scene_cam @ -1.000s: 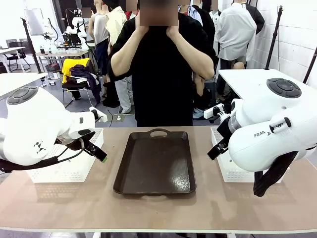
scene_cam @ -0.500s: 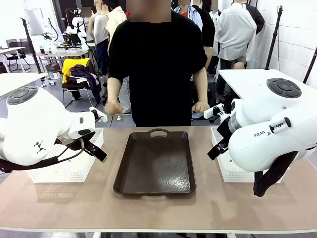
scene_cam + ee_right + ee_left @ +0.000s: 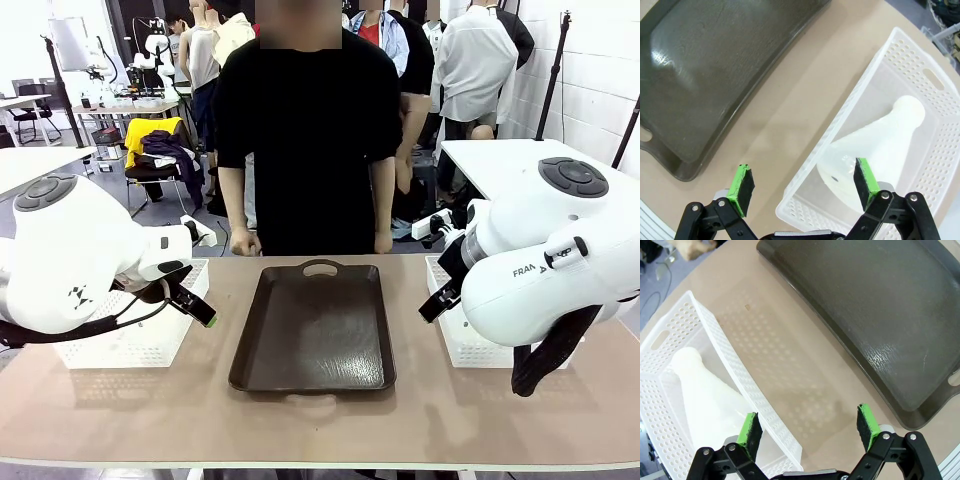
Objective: Prepare the laboratory tools.
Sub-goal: Pick up the Big flask that the person points to.
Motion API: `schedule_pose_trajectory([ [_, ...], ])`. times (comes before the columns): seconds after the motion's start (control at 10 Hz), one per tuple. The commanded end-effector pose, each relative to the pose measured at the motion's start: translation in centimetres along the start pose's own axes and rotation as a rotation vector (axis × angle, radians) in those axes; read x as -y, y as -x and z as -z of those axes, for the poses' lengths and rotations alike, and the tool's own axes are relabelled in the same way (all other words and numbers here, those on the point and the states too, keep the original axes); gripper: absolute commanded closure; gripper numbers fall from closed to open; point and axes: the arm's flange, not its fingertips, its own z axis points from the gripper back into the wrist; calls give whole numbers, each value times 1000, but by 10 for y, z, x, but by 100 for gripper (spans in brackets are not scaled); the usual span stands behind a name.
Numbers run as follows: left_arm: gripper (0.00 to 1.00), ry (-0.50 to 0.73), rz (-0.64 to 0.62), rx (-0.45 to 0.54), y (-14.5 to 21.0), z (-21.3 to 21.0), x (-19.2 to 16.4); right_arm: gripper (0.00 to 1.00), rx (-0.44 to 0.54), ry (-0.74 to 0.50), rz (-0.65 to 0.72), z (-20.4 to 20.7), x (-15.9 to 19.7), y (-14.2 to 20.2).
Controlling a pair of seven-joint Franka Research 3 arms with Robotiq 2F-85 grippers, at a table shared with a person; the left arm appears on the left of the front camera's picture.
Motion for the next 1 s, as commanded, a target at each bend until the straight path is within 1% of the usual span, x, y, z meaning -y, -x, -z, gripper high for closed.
schedule_pose_trajectory([
  [0.0, 0, 0, 0, 0, 0, 0, 0, 0, 0, 0, 0, 0, 0, 0],
  [0.1, 0, 41, -15, 9, -1, -10, -6, 0, 15, -26, 27, -10, 4, 0],
  [0.2, 0, 48, -29, 38, -2, -24, -15, 0, 26, -42, 45, -23, 9, 2],
  [0.3, 0, 70, -48, 73, -3, -42, -28, 0, 31, -9, 54, -40, 17, 2],
  [0.4, 0, 60, -77, 87, -5, -58, -42, 0, 33, 12, 58, -57, 25, 0],
  [0.5, 0, 48, -100, 111, -6, -76, -55, 0, 68, -38, 75, -79, 35, -1],
  [0.6, 0, 128, -142, 117, -4, -96, -75, 0, 86, -96, 120, -102, 53, 0],
  [0.7, 0, 288, -163, 146, -1, -110, -97, 0, 40, -148, 217, -114, 76, 3],
  [0.8, 0, 453, -201, 159, 4, -119, -120, 0, 65, -273, 241, -124, 100, 10],
  [0.9, 0, 572, -230, 166, 14, -123, -140, 0, 55, -409, 297, -133, 119, 20],
])
